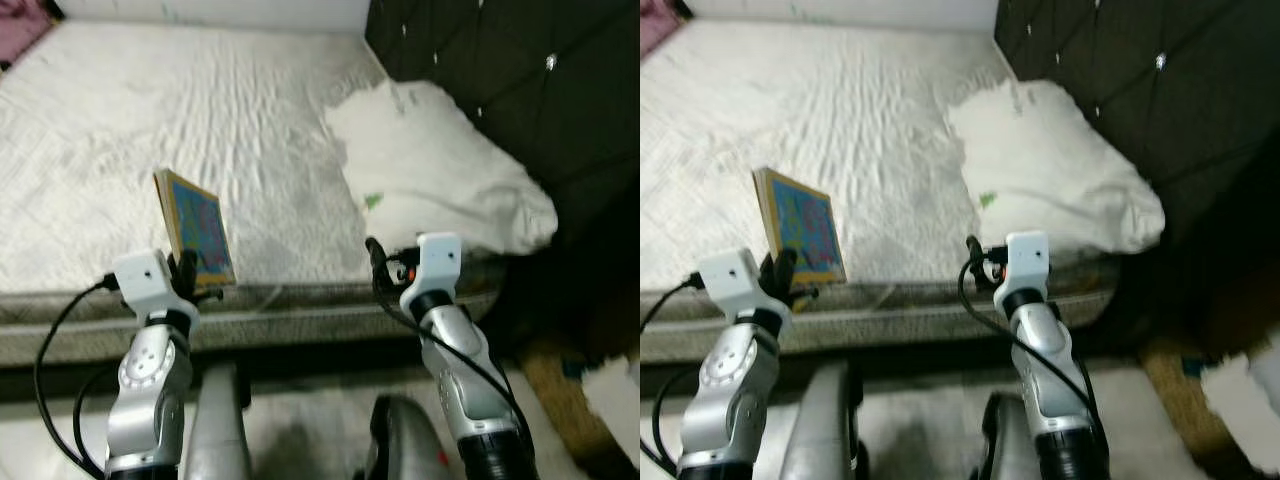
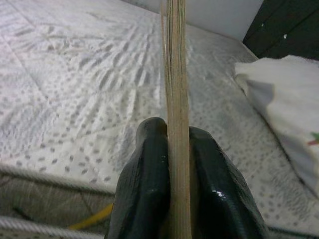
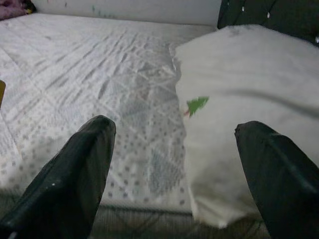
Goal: Clean up the room
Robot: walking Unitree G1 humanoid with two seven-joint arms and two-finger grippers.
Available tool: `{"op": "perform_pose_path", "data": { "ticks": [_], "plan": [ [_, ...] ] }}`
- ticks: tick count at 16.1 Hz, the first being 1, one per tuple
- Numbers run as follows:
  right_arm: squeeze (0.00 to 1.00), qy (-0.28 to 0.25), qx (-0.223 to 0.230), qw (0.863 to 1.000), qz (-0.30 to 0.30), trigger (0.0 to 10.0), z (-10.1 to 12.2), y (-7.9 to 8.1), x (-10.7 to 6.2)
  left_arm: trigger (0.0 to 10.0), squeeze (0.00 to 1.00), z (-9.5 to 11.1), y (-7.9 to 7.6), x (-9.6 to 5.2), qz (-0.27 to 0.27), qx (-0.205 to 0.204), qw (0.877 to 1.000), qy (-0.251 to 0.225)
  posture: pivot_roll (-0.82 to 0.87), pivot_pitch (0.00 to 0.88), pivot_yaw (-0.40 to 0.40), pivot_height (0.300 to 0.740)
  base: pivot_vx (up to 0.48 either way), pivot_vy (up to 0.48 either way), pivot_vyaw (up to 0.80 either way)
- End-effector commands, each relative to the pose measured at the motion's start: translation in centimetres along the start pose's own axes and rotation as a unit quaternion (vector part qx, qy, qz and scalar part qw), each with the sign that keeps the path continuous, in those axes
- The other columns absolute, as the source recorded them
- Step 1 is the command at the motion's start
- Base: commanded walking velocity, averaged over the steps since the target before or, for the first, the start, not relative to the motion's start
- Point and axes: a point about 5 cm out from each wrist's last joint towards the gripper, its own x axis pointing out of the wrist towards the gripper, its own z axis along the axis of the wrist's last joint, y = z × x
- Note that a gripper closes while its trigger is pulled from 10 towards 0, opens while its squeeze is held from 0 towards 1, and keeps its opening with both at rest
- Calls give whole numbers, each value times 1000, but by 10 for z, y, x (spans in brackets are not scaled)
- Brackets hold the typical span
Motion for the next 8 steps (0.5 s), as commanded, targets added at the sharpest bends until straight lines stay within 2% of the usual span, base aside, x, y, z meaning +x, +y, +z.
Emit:
{"op": "perform_pose_path", "data": {
  "ticks": [1,7,8],
  "plan": [
    [0,-9,-2,1000,-6,10000,6,-2,-1,10000,0,15,-2,1,2,7,999,-35,77,95,-60,518,0,0,0],
    [0,0,4,1000,-16,10000,4,-3,-4,10000,0,19,-5,-3,-22,4,999,-47,79,106,-54,518,0,0,0],
    [0,1,3,1000,-16,10000,4,-3,-4,10000,0,20,-5,-3,-25,4,998,-49,78,106,-53,518,375,0,0]
  ]
}}
